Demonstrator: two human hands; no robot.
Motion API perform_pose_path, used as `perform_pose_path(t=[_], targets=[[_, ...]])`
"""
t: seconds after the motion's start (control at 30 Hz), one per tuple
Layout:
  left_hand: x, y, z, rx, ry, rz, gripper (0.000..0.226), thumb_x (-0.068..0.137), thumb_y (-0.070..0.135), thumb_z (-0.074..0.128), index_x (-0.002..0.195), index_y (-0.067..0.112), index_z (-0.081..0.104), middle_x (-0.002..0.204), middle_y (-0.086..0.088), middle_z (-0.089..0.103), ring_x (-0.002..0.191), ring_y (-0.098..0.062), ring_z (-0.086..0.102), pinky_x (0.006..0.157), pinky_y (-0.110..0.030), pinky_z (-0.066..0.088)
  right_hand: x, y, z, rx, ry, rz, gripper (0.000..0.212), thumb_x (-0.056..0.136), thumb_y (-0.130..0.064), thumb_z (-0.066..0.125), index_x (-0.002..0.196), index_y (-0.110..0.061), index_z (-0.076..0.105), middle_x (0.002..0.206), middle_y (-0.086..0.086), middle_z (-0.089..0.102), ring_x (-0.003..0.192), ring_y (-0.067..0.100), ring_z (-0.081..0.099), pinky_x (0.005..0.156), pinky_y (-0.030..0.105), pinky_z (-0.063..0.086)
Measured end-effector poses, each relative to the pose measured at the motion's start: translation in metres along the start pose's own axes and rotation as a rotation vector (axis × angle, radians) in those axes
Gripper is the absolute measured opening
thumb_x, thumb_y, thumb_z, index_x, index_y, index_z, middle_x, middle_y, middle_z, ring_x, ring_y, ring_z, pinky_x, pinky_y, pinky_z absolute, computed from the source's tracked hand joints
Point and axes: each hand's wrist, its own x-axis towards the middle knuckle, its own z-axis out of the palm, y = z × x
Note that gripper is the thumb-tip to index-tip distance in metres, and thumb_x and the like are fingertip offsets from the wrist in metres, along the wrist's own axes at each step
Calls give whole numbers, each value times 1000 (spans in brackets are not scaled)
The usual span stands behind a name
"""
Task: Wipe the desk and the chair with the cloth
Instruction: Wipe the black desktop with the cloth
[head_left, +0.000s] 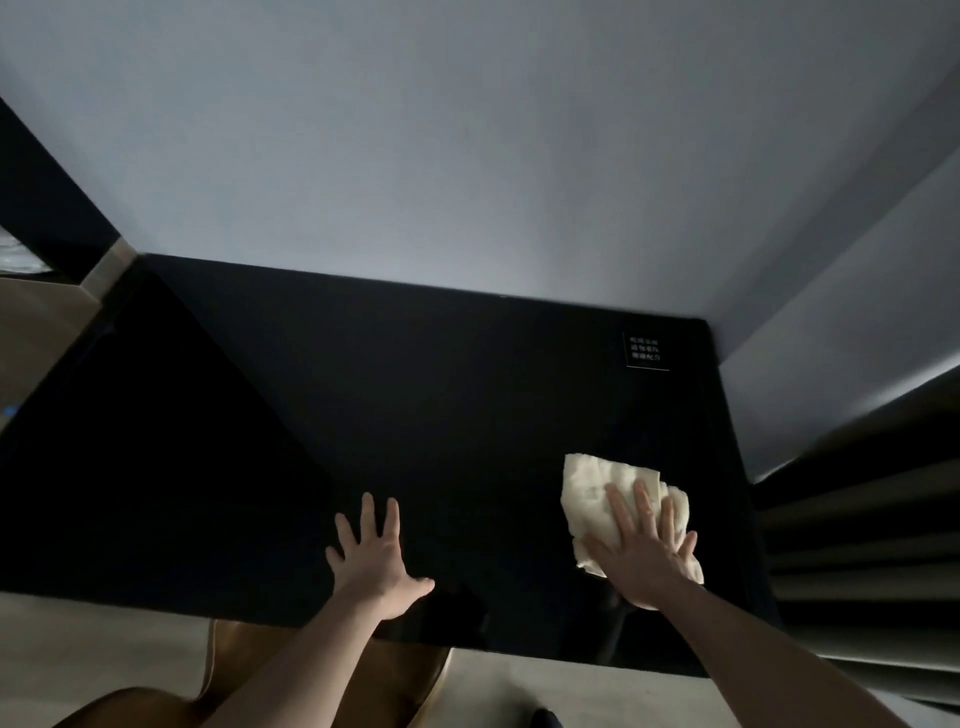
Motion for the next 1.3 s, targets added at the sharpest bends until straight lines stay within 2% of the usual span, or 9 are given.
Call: perform_pose_path(t=[0.13,0.33,0.43,0.53,0.6,0.77,0.87,1.1,1.3], targets=[[10,23,-10,58,-33,69,127,82,69,75,167,31,-12,172,-6,-29,159,-45,-17,126,-67,10,13,23,-14,-10,-21,11,93,93,-88,25,159,-50,-28,161,-9,-49,154,36,-39,126,69,-7],[25,116,-15,5,-82,83,130,79,70,78,167,35,-11,172,-5,-31,158,-44,-20,126,-70,8,51,63,-54,-106,-17,-41,92,95,-86,19,162,-43,-28,155,-6,-52,154,41,-36,128,65,-4],[34,168,-14,-53,-111,18,140,72,73,81,166,36,-16,169,-6,-36,156,-48,-23,125,-72,8,79,88,-78,-153,28,-99,100,80,-95,3,161,-44,-28,164,-1,-47,156,44,-31,127,67,-4],[41,210,-14,-95,-117,-114,152,65,75,85,161,38,-27,166,-10,-42,154,-54,-24,121,-76,12,109,109,-106,-182,27,-187,95,88,-92,14,160,-47,-29,164,-3,-48,155,42,-34,126,69,-10],[44,227,-12,-107,-110,-187,157,63,71,89,158,40,-32,163,-10,-45,154,-55,-23,120,-77,16,125,119,-121,-205,22,-234,97,87,-94,14,159,-47,-30,163,-2,-49,153,42,-38,124,69,-14],[52,242,-17,-160,-117,-270,161,62,58,96,153,49,-36,161,-2,-49,154,-53,-25,119,-77,22,162,120,-151,-217,66,-265,91,96,-85,18,163,-40,-27,167,2,-43,153,44,-37,124,69,-13],[50,244,-15,-176,-114,-270,162,60,56,97,152,53,-36,161,2,-49,154,-52,-26,119,-77,22,184,108,-166,-113,103,-232,86,101,-79,20,165,-41,-21,170,1,-39,154,41,-36,123,66,-17],[52,243,-16,-196,-113,-257,163,60,53,99,149,56,-37,158,7,-53,153,-51,-29,119,-77,19,238,73,-204,-8,181,-121,89,98,-83,18,166,-40,-18,175,4,-27,157,43,-29,123,69,-17],[56,244,-15,-182,-115,-254,165,58,53,100,149,57,-38,158,7,-53,152,-52,-30,118,-79,18,265,80,-212,-67,170,-170,95,92,-89,24,166,-44,-16,175,1,-24,158,43,-25,124,68,-13]])
